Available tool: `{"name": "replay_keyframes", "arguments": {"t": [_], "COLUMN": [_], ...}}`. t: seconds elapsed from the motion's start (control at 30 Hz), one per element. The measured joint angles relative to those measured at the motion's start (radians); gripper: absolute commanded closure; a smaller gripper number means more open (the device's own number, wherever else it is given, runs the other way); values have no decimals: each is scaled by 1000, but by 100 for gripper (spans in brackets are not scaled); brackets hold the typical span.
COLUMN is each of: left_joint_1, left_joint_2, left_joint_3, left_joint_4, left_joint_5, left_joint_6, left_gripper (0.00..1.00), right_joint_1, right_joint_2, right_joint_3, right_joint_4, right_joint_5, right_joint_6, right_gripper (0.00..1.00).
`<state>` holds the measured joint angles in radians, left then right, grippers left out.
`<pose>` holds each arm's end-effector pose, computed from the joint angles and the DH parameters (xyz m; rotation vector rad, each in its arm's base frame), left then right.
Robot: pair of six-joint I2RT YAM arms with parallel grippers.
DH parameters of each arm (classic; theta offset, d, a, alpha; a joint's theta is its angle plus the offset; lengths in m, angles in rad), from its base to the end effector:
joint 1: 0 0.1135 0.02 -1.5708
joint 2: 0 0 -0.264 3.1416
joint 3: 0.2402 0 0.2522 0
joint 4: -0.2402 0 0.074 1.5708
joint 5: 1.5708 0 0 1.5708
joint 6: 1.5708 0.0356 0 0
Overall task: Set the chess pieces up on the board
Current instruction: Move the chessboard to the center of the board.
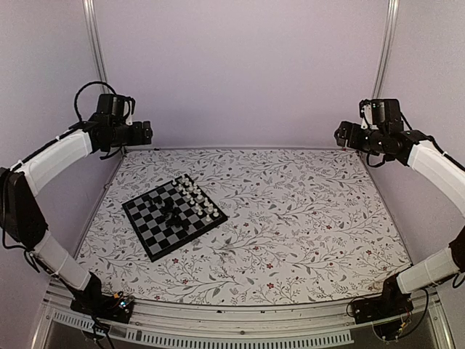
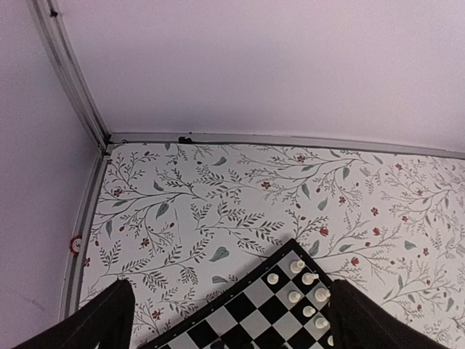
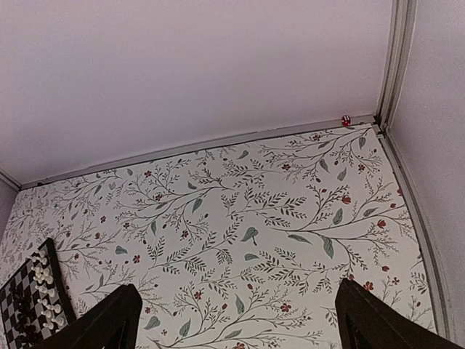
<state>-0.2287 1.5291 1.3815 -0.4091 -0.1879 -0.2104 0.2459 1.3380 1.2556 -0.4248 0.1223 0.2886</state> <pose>0.3450 -0.0735 0.3430 -0.0913 2.1152 -0.0614 0.2957 0.0697 0.3569 0.1192 2.0766 0.2002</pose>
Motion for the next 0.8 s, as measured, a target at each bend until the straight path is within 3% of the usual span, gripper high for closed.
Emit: {"name": "replay_keyframes", "arguments": {"t": [0.4, 0.8], "left_joint_1": [227, 419], "left_joint_2": [227, 564], "left_joint_3": [131, 220], "left_joint_4": [-34, -169], "left_joint_5": [122, 420], "left_joint_6": [13, 42], "left_gripper": [1, 8], "right_joint_1": [-51, -2], "right_joint_2": [5, -14], "right_joint_3": [-114, -296], "right_joint_4": [57, 45], "right_joint_5": [-325, -495], "right_joint_6": [-21, -46], "right_gripper": [6, 13]}}
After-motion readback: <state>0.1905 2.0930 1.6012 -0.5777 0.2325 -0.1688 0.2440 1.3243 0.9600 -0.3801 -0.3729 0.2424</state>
